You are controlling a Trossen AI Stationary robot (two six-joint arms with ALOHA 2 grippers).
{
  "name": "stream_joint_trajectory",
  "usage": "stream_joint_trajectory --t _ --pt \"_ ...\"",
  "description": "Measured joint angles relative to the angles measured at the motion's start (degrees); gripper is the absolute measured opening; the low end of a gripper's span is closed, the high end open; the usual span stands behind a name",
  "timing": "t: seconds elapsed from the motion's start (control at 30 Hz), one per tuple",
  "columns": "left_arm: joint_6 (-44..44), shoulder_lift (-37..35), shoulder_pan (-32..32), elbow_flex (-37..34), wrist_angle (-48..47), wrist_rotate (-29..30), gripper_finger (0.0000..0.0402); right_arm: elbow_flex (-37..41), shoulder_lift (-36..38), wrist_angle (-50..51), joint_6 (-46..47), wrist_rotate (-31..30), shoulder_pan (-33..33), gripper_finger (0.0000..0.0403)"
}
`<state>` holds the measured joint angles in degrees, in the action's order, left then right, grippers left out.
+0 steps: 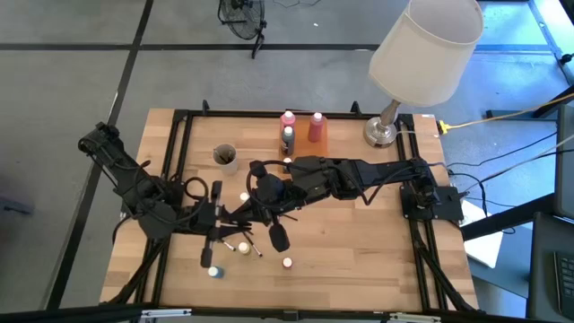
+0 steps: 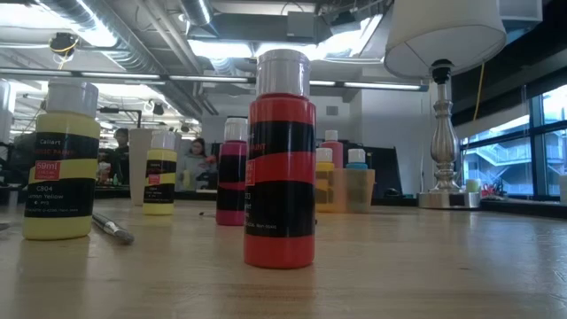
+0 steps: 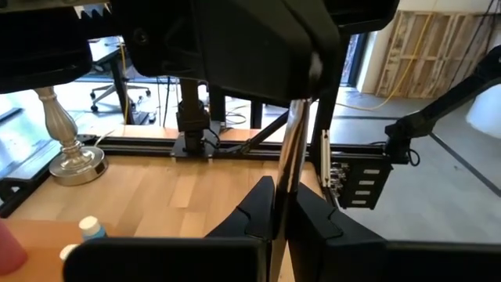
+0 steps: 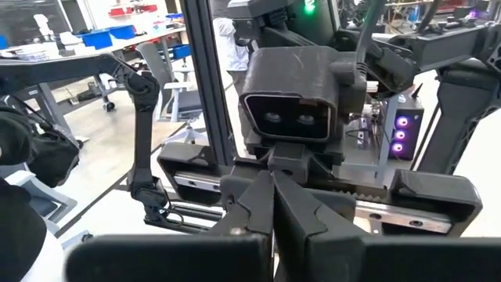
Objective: Pick & Place Paint Supplies
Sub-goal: Put the silver paint brush into the white cup
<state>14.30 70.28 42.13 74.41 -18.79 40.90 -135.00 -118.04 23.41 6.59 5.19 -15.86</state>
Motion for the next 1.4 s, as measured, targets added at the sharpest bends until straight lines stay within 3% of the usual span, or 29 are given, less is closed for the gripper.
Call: stream_joint_trajectory --t 0.37,0.67,0.8,0.97,1.3,1.4 --pt "1.4 0.0 2.2 0.0 -0.4 2.3 0.0012 0.0 0.1 0.0 0.0 1.2 -0.8 0.0084" --pt "9.2 -4.3 7.7 0.0 -10.4 19.7 0.0012 0.1 4.0 2.6 -0.1 1.5 -3.4 0.0181" --pt "16.0 -7.3 12.0 0.0 -18.5 29.8 0.0012 0.1 5.6 4.6 -0.6 1.5 -5.2 0.0193" --pt "26.6 -10.1 15.9 0.0 -31.8 35.9 0.0012 0.1 5.8 4.8 -2.5 1.4 -7.4 0.0189" --pt "63.3 -9.3 16.7 0.0 -68.8 35.4 0.0012 0.0 5.7 4.7 -2.6 -3.6 -9.4 0.0168" --pt "67.7 -9.4 16.5 -1.8 -70.3 36.1 0.0012 0.0 5.7 4.7 -0.8 -3.7 -9.6 0.0163"
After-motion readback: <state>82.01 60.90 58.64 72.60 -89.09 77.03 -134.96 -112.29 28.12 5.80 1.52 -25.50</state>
